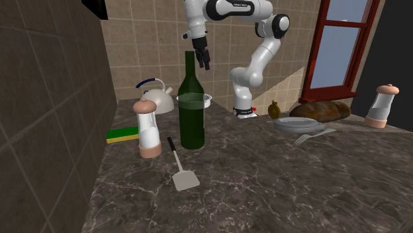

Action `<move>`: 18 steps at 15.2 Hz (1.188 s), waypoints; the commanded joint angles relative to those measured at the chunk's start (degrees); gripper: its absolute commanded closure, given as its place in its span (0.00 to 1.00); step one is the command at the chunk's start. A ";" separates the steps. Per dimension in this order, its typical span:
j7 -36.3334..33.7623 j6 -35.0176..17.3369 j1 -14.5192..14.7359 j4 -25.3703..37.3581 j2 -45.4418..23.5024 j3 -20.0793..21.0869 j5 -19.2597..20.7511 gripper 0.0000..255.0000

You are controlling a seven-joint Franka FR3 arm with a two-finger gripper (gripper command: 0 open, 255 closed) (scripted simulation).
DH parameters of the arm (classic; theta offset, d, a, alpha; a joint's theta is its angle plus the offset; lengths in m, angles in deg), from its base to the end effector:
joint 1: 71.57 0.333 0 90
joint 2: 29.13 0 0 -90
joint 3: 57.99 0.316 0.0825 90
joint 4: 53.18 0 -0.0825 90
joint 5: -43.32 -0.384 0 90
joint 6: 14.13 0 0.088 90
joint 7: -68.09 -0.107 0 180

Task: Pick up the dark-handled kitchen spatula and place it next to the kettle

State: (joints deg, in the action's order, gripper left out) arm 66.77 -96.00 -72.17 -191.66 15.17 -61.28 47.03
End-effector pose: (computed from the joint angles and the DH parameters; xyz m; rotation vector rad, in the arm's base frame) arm 0.2895 -0.0312 0.5473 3.0996 -0.1124 -0.3361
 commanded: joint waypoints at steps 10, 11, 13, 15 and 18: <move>10.82 -12.74 6.37 6.28 -17.55 0.36 -0.13 0.00; 11.98 -13.88 7.01 7.22 -19.45 0.52 -0.20 0.00; 14.29 -15.99 8.26 9.22 -23.19 0.91 -0.37 0.00; 16.55 -17.88 9.44 11.37 -26.85 1.42 -0.54 0.00; 19.83 -20.35 11.09 14.81 -32.17 2.36 -0.75 0.00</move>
State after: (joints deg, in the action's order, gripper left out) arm 85.46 -115.39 -61.69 -177.78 -15.32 -59.29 46.36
